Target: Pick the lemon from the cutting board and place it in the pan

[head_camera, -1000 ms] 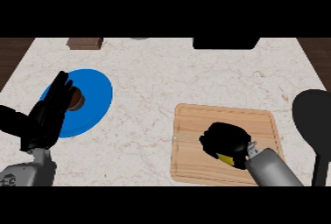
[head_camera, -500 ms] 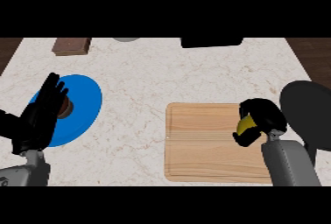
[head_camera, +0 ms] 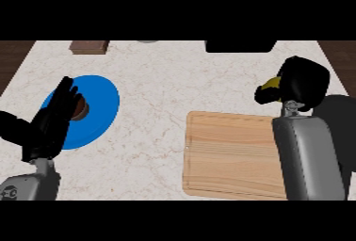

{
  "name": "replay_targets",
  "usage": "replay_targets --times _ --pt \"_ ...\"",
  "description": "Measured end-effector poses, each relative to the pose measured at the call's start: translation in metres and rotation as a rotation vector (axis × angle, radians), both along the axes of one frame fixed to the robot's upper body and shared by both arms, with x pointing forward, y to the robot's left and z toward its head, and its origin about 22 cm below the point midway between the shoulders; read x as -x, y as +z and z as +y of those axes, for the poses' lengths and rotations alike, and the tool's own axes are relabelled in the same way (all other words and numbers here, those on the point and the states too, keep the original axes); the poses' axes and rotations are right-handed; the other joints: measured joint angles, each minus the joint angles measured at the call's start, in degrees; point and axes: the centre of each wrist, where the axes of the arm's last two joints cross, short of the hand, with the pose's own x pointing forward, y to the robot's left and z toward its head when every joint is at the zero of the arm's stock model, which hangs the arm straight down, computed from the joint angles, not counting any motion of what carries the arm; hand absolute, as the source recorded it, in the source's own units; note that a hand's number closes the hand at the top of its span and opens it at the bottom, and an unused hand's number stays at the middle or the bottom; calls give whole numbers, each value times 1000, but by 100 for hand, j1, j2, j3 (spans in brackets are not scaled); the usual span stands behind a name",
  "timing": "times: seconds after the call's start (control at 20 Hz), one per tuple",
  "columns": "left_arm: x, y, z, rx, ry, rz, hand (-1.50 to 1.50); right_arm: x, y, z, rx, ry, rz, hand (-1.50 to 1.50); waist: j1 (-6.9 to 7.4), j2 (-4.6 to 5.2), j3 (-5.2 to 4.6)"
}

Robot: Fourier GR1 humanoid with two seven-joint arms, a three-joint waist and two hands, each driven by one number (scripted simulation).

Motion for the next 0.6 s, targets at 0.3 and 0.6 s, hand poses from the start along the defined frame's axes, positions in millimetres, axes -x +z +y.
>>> replay_targets --times 0.3,0.6 --pt "-5 4 -3 2 -14 -10 0 -10 44 7 8 -120 -98 150 52 17 9" --pt "-1 1 0 5 -12 -10 0 -2 52 -38 -9 -228 -189 150 43 19 12"
